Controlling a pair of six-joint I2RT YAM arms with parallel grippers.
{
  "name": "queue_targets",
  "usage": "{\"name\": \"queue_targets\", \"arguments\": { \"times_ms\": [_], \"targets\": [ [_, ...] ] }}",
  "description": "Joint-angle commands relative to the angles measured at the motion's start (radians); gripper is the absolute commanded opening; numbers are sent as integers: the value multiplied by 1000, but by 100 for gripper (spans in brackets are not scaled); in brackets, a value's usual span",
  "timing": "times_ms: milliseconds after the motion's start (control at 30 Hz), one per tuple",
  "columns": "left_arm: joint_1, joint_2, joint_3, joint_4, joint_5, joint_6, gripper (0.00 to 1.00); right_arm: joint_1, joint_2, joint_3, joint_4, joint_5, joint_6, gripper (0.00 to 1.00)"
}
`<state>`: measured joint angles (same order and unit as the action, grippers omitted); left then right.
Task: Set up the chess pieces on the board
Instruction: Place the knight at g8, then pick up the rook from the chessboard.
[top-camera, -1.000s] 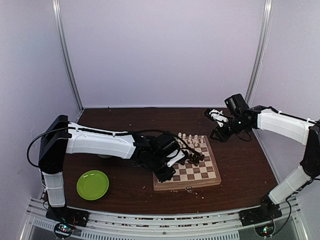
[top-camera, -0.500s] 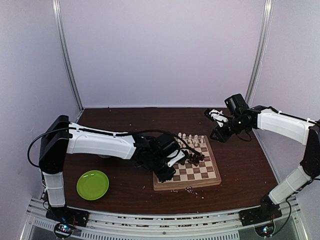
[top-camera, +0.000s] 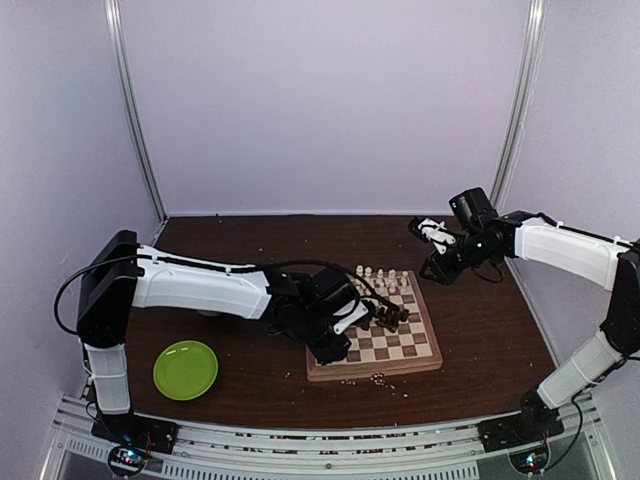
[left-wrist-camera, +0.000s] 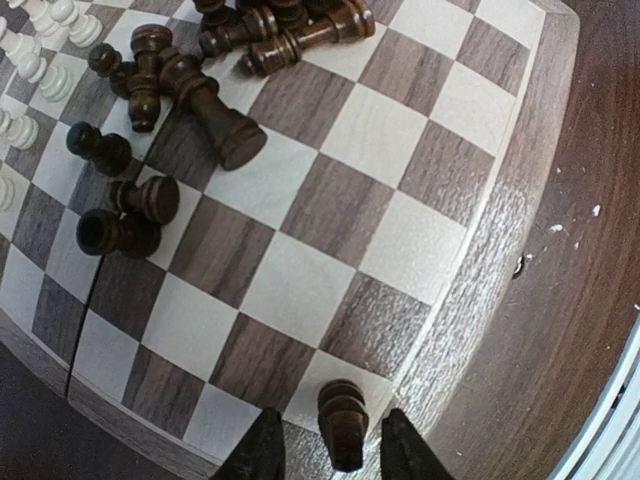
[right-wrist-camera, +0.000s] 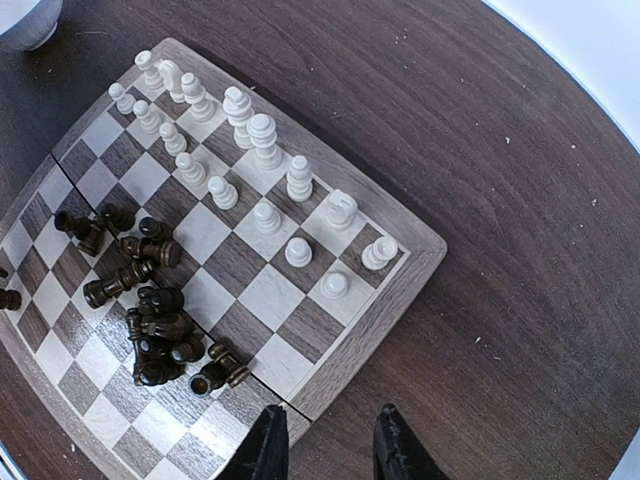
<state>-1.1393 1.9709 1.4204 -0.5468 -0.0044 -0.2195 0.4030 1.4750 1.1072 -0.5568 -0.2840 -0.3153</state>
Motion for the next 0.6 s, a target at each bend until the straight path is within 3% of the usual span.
{"name": "queue_targets", "arguments": {
  "times_ms": [0, 200, 567],
  "targets": [
    [7, -84, 26, 40, -65, -3, 35, -4, -10, -8, -4, -6, -10, 31],
    [67, -105, 22, 169, -122, -47, 45, -5, -3, -9, -2, 2, -16, 31],
    [151, 59, 188, 145, -40, -129, 50, -5, -3, -8, -11, 5, -27, 31]
  ]
}}
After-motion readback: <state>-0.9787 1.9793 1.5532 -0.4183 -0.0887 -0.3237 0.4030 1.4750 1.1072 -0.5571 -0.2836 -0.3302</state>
